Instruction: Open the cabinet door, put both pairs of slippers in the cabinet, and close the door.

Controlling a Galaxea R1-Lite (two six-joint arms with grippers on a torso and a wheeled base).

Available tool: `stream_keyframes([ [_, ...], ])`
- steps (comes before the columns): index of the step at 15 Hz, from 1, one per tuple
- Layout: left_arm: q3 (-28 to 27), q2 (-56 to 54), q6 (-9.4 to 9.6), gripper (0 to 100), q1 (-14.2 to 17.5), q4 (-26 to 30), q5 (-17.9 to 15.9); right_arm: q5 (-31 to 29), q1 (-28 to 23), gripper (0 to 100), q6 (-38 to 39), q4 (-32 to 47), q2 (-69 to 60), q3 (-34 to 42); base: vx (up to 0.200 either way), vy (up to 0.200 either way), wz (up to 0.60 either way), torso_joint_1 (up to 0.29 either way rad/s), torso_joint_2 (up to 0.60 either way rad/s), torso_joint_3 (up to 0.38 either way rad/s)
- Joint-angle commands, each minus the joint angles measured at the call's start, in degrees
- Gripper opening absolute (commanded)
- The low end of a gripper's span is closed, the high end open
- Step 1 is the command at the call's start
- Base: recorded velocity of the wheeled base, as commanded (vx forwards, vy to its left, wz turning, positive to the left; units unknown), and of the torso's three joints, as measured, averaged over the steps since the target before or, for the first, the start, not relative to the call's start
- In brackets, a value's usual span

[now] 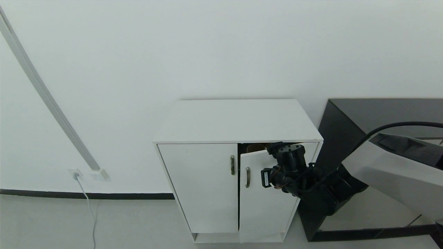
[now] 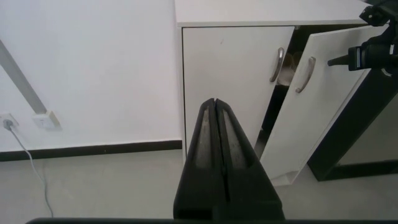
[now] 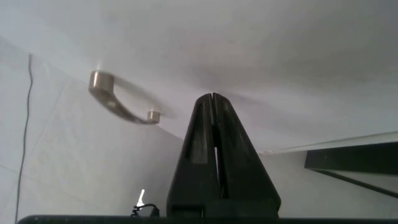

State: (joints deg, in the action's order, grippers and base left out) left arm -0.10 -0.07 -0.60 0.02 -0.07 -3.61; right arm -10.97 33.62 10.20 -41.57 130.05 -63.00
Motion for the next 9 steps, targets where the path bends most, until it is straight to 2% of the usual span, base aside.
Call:
stream_keyframes([
  [1, 0.01, 0.07, -0.02, 0, -0.02, -0.01, 0.0, -0.01, -0.66, 0, -0.01, 0.0, 1.0, -0.63, 0.0, 0.0, 0.0, 0.0, 0.0, 0.0],
  [9, 0.01, 0.07, 0.07, 0, 0.06, -0.01, 0.0, -0.1, -2.07, 0, -0.01, 0.0, 1.7, -2.21, 0.0, 0.0, 0.0, 0.0, 0.0, 0.0],
])
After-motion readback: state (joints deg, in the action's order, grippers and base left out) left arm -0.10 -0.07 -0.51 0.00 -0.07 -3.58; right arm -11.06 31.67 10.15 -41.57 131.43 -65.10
